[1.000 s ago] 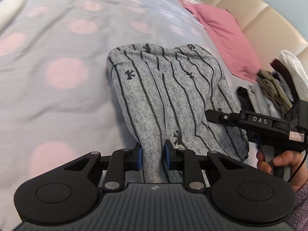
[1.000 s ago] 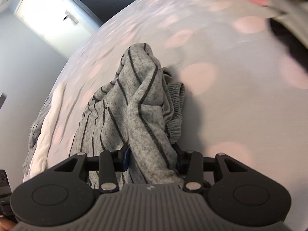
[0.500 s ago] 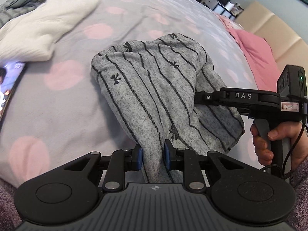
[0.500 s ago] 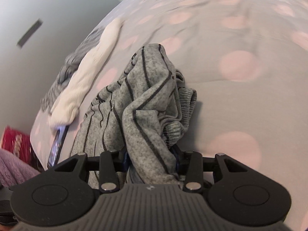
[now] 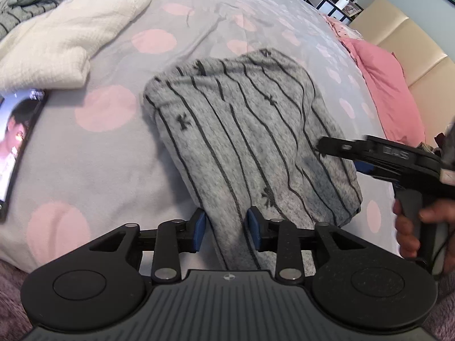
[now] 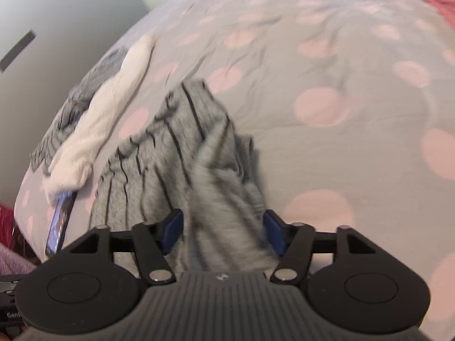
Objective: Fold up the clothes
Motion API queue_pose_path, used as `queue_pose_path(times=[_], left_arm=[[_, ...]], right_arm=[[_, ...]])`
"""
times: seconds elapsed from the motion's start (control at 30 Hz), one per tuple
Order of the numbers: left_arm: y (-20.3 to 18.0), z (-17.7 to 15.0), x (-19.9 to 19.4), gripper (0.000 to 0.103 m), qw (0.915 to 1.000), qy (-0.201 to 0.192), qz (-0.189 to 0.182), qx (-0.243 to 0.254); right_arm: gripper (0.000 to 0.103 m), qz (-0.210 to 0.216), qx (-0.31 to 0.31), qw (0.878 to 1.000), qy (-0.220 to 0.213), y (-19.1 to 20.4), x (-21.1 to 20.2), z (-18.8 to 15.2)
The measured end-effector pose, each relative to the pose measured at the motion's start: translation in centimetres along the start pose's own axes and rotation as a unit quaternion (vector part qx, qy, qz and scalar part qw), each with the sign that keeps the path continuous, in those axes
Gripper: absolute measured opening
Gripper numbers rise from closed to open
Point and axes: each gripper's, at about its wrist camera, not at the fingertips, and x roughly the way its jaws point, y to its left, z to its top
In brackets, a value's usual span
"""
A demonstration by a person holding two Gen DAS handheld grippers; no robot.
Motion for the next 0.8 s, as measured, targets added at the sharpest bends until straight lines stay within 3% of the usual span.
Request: queue_pose_path(times=[0.07,0.1,0.2,0.4,0.5,0.6,0.8], left_arm=[[0.4,0.7,-0.8,0.045,0.9998,-0.015,0.006,0.010],[0.9,1.2,-1.0,0.047,0.9997,-0.023,0.005,0.007],[2.2,2.5,-1.6,0.048,0.9988,-0.049,0.003,-0.005],[4.0,4.0,0.0,0.048,0.9986,-0.043,-0.005,-0.031],[4.3,4.4,0.9,0.048,0.9987,-0.037,-0.004,-0.034],[4.5,5.0,1.8,0.049,0.9989,-0.033,-0.001,-0.033],[5.3,6.0,3.8,0.049,0.9980,-0.031,-0.013,-0.054]], right_arm=[[0.079,-0.010,0.024,1.000,-0.013,0.0,-1.3,-0.9],[0.080,-0.015,0.036,0.999,-0.019,0.0,-2.0,-1.3],[0.081,-0.030,0.073,0.996,-0.039,-0.1,-3.9,-2.6],[0.086,-0.036,0.165,0.983,-0.067,-0.2,-6.6,-6.9],[0.093,-0.024,0.219,0.973,-0.064,-0.2,-6.3,-9.4],[0.094,-0.018,0.263,0.963,-0.052,0.0,-5.3,-11.5],[0.094,-0.004,0.277,0.961,-0.025,0.5,-1.8,-12.6]])
